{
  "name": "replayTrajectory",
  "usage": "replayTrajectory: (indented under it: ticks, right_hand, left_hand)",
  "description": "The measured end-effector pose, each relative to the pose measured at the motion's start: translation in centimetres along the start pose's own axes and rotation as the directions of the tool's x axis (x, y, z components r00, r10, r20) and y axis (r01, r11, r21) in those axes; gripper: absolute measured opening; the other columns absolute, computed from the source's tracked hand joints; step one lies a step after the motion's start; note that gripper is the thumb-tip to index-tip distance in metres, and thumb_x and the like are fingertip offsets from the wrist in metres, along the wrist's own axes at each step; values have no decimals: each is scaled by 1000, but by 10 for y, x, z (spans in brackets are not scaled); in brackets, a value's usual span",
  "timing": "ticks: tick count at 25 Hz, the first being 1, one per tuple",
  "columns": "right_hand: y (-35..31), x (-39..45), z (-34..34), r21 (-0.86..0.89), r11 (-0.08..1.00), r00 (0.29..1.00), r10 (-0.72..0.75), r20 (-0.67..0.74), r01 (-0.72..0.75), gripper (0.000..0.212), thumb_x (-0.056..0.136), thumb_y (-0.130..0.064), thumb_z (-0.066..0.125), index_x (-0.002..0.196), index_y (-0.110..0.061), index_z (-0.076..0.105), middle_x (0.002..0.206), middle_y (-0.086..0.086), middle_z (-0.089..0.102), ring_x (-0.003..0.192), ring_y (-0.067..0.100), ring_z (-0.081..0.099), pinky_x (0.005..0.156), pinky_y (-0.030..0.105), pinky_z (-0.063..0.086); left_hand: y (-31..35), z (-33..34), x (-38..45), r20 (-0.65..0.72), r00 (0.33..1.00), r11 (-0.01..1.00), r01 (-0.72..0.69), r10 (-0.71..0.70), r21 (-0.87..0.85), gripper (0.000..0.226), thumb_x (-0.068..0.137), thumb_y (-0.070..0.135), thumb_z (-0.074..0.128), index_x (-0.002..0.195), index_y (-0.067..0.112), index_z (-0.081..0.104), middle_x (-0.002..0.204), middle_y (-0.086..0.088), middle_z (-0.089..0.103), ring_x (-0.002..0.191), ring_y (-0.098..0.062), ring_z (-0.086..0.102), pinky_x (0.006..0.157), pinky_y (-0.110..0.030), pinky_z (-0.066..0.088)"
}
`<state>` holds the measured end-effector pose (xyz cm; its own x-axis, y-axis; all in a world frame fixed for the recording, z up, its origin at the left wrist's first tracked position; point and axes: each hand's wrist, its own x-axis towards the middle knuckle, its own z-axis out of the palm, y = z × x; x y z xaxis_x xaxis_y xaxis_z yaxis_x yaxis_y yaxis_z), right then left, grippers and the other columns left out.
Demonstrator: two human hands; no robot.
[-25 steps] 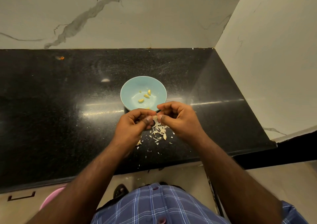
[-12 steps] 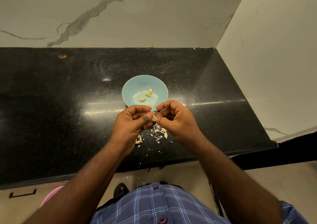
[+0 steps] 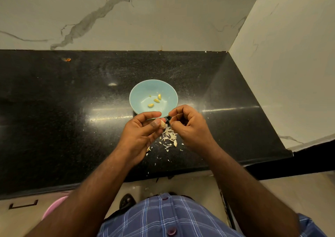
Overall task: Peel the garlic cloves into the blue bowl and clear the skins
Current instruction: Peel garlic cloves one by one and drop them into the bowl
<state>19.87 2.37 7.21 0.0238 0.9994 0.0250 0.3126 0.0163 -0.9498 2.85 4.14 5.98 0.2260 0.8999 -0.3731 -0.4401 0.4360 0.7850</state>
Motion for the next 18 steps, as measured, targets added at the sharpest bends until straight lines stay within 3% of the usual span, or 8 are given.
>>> replayTrajectory:
  ticks: [2,5,9,12,15,18]
  right_hand:
    - [0,1,0,29,1000,1000,11,10,-11,19,91,-3,63,101,-18,68,85,7,70,82,32,67,75,54,60]
    - [-3,0,0,108,993,997,39,64,-46,16,92,-4,68,105,-14,68,91,9,73,87,29,72,81,46,62]
    - [-6,-1,2,165,983,994,65,87,-79,21,90,2,70,105,-12,66,81,4,72,75,16,71,73,30,58]
    - [-5,0,4,205,973,995,94,44,-101,22,88,5,69,105,-10,66,77,1,72,72,12,70,70,26,56]
    - [-3,0,5,192,975,993,116,10,-116,23,88,2,71,108,-9,66,79,2,73,74,12,71,71,28,57]
    - [-4,0,8,172,977,992,129,-1,-127,22,88,1,71,106,-11,66,80,2,74,76,14,72,73,29,59]
  left_hand:
    - [0,-1,0,-3,1000,1000,19,-19,-9,20,92,-3,62,109,6,68,95,-11,78,81,-14,74,68,-21,59]
    - [0,-2,1,-21,1000,1000,15,-15,-6,18,91,-1,64,107,6,69,92,-11,77,78,-14,74,67,-20,60]
    - [-3,-4,4,-23,1000,999,-12,13,42,21,82,7,70,102,4,70,97,-16,75,84,-19,74,70,-22,60]
    - [-7,-6,5,17,999,989,-49,47,139,21,88,1,66,109,-1,71,93,-14,76,87,-21,72,76,-23,60]
    - [-9,-11,5,95,989,949,-139,117,284,37,78,4,76,114,5,72,105,-14,77,101,-28,74,90,-36,59]
    - [-9,-12,5,94,980,911,-198,175,361,33,77,8,79,110,10,74,107,-12,77,105,-30,73,95,-47,57]
